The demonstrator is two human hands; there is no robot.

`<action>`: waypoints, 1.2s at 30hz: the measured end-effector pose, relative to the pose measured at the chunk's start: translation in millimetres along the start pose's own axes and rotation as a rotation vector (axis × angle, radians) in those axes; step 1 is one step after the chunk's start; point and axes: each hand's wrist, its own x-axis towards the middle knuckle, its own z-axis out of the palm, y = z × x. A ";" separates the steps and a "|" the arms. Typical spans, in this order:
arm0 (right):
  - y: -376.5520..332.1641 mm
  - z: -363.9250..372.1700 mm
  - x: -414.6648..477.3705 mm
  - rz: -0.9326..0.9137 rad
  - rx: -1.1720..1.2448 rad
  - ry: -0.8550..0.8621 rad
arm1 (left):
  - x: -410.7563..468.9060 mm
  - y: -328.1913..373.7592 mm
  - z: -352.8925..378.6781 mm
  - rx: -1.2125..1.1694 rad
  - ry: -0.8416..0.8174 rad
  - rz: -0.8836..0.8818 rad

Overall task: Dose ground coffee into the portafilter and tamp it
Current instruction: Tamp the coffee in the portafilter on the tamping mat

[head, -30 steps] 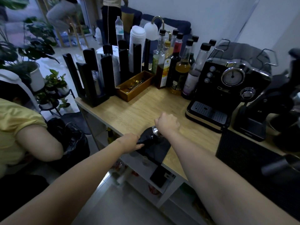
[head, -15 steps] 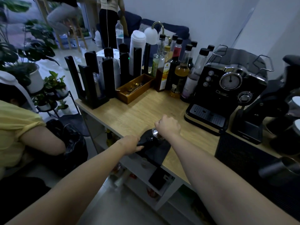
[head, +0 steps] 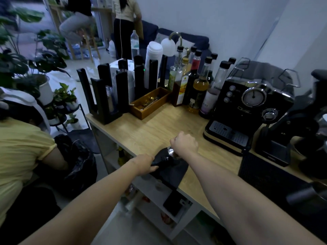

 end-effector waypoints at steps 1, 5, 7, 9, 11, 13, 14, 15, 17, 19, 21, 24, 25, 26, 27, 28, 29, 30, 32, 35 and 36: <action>0.2 -0.3 -0.3 0.000 0.001 -0.019 | -0.2 0.4 0.6 -0.014 0.000 -0.006; -1.6 -8.8 -0.4 0.017 -0.003 -0.046 | -2.5 1.6 -1.1 -0.048 -0.041 -0.002; -1.4 -15.2 1.8 0.033 0.013 -0.059 | -3.8 1.1 -1.4 -0.058 -0.045 0.004; -0.9 -23.4 6.8 0.050 0.049 -0.067 | -4.5 1.2 -2.6 -0.056 -0.050 0.006; 0.5 -32.3 10.9 0.093 0.086 -0.054 | -5.3 2.1 -3.7 -0.049 -0.056 0.009; 3.7 -39.7 13.4 0.138 0.121 -0.037 | -6.2 3.8 -4.2 -0.042 -0.059 0.008; 5.2 -42.2 14.2 0.151 0.138 -0.030 | -6.5 3.7 -4.1 -0.036 -0.059 0.008; 7.2 -45.3 14.5 0.160 0.155 -0.024 | -6.8 4.7 -4.0 -0.032 -0.060 0.006; 10.8 -49.5 14.6 0.172 0.181 -0.015 | -7.3 4.9 -4.1 -0.039 -0.057 0.002; 14.3 -51.9 14.2 0.175 0.193 -0.011 | -8.1 4.8 -3.3 -0.055 -0.056 0.000; 18.6 -51.6 12.7 0.176 0.197 -0.005 | -9.9 3.9 -1.7 -0.068 -0.047 -0.011; 24.5 -49.2 9.2 0.179 0.190 0.008 | -11.3 1.2 1.0 -0.142 0.011 -0.042; 25.5 -48.3 8.8 0.179 0.187 0.011 | -11.4 -0.3 1.0 -0.165 0.040 -0.052; 26.2 -47.4 8.2 0.179 0.183 0.010 | -11.3 -2.3 0.1 -0.182 0.064 -0.062; 26.1 -46.9 7.9 0.181 0.179 0.009 | -11.0 -4.4 -1.6 -0.197 0.083 -0.074; 25.9 -46.4 7.4 0.186 0.173 0.010 | -10.7 -7.1 -4.0 -0.213 0.099 -0.088; 25.7 -45.6 7.0 0.191 0.165 0.010 | -10.4 -10.1 -6.9 -0.228 0.112 -0.102; 25.4 -44.1 6.6 0.193 0.157 0.007 | -10.0 -13.0 -9.9 -0.240 0.122 -0.115; 23.5 -40.9 4.7 0.188 0.138 -0.005 | -8.9 -18.4 -15.5 -0.253 0.138 -0.136; 19.8 -34.4 3.1 0.173 0.119 -0.030 | -7.8 -25.1 -20.7 -0.256 0.159 -0.159; 18.9 -32.9 2.6 0.170 0.120 -0.036 | -7.4 -26.7 -21.5 -0.257 0.168 -0.161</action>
